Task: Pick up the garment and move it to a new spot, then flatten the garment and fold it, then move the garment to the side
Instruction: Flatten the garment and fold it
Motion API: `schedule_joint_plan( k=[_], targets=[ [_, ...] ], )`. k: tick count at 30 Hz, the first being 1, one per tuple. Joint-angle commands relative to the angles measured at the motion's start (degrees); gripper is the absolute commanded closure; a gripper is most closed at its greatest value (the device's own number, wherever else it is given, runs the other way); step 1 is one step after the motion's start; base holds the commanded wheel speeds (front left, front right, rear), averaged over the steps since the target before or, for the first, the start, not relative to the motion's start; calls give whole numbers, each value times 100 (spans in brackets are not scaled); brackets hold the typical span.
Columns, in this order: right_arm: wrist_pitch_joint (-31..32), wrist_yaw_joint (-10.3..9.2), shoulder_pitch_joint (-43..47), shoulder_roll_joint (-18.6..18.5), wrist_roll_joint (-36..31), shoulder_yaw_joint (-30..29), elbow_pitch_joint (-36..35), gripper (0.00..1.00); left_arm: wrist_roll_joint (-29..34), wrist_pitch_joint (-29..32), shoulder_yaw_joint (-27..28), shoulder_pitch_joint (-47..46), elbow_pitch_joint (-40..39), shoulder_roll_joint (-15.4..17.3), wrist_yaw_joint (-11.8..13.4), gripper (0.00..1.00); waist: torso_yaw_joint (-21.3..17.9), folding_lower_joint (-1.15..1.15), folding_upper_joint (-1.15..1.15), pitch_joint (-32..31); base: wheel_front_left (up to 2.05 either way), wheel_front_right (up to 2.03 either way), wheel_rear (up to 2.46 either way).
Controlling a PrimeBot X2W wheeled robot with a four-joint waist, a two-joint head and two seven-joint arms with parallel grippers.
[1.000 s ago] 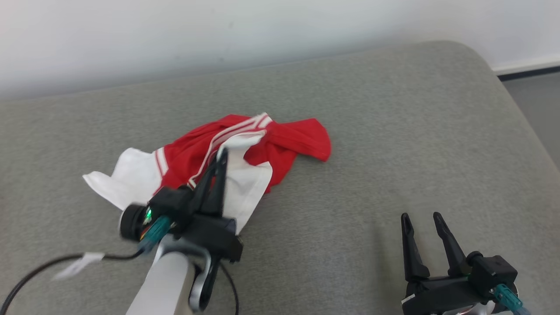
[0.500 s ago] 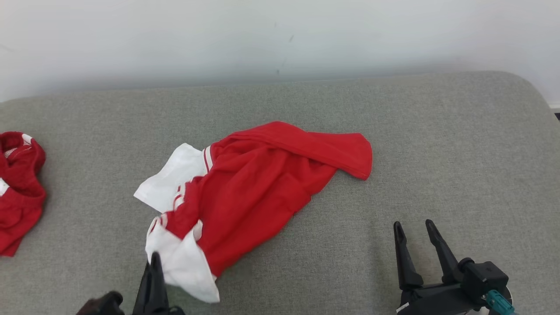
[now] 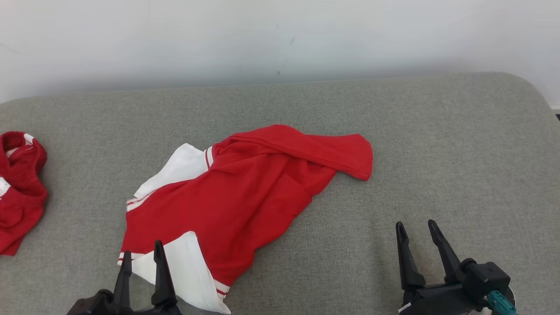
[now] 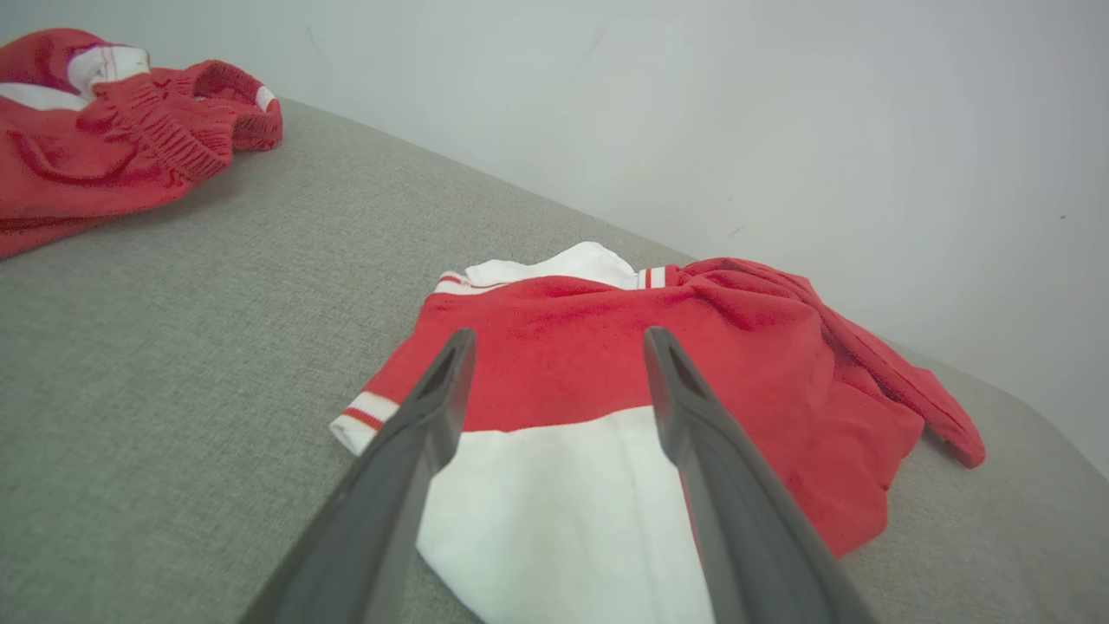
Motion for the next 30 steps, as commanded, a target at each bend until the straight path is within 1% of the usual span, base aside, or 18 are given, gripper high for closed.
schedule_joint_plan(
  k=[1, 5, 8, 11, 16, 22, 23, 24, 25, 30],
  targets=[
    [-3, 20, 57, -7, -9, -16, -25, 0, 151, -19, 38, 0, -113, 15, 19, 0, 1, 0, 0, 12, 0, 0, 0],
    [-3, 20, 17, -8, 21, -10, -22, 0, 619, -19, 110, -199, -223, 16, -72, 0, -9, 0, 0, 41, 0, 0, 0],
    [-3, 20, -16, -8, 56, 23, 7, 0, 1053, -19, 77, -319, -28, 82, -112, 0, -79, 0, 0, 63, 0, 0, 0],
    [-3, 20, -62, -7, 96, 8, 17, 0, 1280, -19, 39, -437, 220, 132, -173, 0, -181, 0, 0, 93, 0, 0, 0],
    [-3, 20, -73, -7, 126, -38, 22, 0, 1659, -19, -205, -585, 715, 213, -255, 0, -316, 0, 0, 137, 0, 0, 0],
    [-3, 20, -77, -7, 151, -69, 28, 0, 1880, -19, -302, -803, 1294, 182, -158, 0, -373, 0, 0, 182, 0, 0, 0],
    [-3, 20, -81, -8, 152, -70, 33, 0, 1847, -19, -277, -845, 1372, 174, -137, 4, -377, 0, 0, 183, 0, 0, 0],
    [-3, 20, -88, -7, 153, -70, 35, 0, 1856, -19, -257, -889, 1459, 168, -116, 48, -379, 0, 0, 187, 0, 0, 0],
    [-3, 20, -95, -8, 152, -78, 39, 0, 1872, -19, -237, -932, 1508, 166, -104, 99, -377, 0, 0, 191, 0, 0, 0],
    [-3, 20, -31, -7, 142, -194, 3, 0, 1717, -19, -56, -938, 1257, 103, -152, 100, -229, 0, 0, 163, 0, 0, 0]
  ],
)
